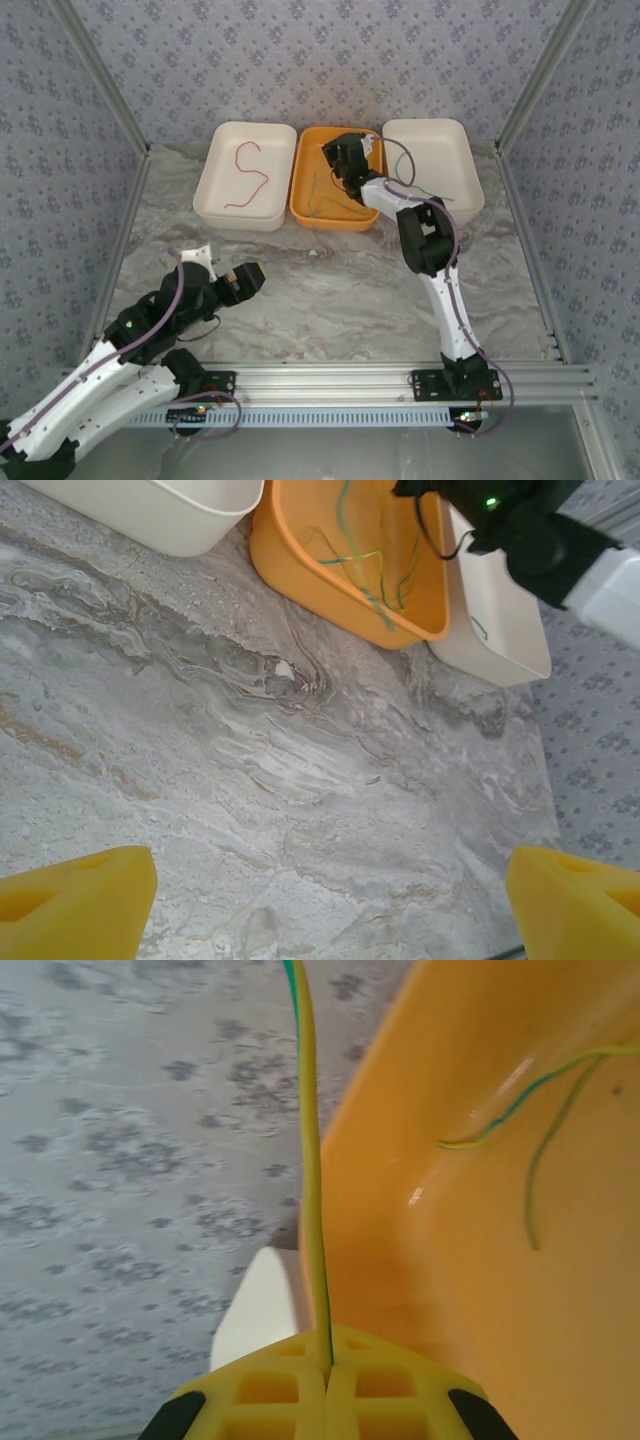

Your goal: Untangle the cables

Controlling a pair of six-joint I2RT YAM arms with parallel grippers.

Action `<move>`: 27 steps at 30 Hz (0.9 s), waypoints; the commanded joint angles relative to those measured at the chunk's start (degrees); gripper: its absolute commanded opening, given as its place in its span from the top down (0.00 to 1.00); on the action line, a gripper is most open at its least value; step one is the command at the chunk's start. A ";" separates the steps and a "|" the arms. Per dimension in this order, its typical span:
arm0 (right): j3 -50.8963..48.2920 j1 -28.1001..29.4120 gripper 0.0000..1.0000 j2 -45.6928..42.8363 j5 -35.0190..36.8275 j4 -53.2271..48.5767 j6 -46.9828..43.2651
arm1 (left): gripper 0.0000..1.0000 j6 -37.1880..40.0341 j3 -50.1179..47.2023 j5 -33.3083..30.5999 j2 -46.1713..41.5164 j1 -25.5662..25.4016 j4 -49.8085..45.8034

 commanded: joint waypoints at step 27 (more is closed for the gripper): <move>16.87 2.01 0.50 0.04 -0.02 -29.07 -5.31 | 0.11 0.20 0.90 0.40 -0.12 0.20 -0.34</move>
